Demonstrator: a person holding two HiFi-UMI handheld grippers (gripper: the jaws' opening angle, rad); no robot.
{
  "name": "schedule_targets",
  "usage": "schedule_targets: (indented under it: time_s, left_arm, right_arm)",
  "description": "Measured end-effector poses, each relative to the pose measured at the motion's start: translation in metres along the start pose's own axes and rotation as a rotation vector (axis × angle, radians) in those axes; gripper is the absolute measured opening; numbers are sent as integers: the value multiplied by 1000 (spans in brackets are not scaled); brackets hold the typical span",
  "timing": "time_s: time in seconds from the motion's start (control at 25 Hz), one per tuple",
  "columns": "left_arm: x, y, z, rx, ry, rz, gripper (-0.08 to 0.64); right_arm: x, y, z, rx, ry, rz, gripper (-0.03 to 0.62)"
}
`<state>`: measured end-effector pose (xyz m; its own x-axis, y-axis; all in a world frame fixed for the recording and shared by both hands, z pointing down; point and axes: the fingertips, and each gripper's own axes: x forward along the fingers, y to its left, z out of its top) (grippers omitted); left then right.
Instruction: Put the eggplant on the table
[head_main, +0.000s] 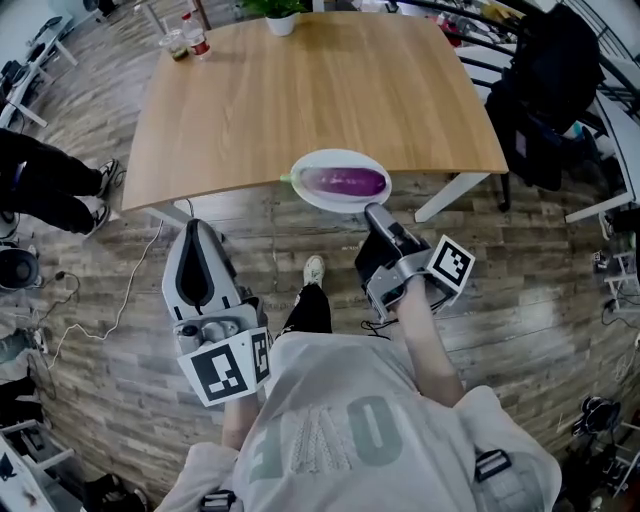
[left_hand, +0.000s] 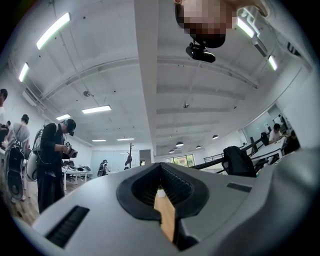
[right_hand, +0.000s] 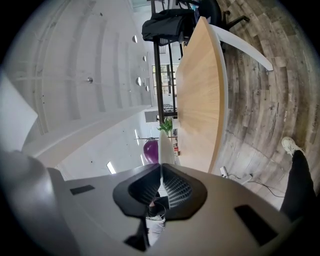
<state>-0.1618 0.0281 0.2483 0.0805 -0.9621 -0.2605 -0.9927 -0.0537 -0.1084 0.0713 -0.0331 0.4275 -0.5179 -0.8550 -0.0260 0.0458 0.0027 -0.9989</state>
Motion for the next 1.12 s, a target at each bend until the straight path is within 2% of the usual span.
schedule_targets:
  time_s: [0.36, 0.64, 0.8, 1.0, 1.12]
  left_arm:
    - [111, 43, -22, 11, 8, 11, 9]
    - [191, 58, -37, 7, 3, -31, 9]
    - [221, 61, -47, -10, 5, -39, 9]
    - [249, 63, -69, -29, 56, -35, 9]
    - [260, 63, -69, -32, 52, -26, 9]
  right_arm:
    - [113, 11, 34, -15, 7, 14, 26]
    - [180, 21, 60, -11, -20, 33, 28]
    - [204, 21, 75, -18, -25, 23, 26]
    - [226, 18, 86, -13, -8, -4, 28]
    - [232, 16, 92, -12, 2, -9, 28]
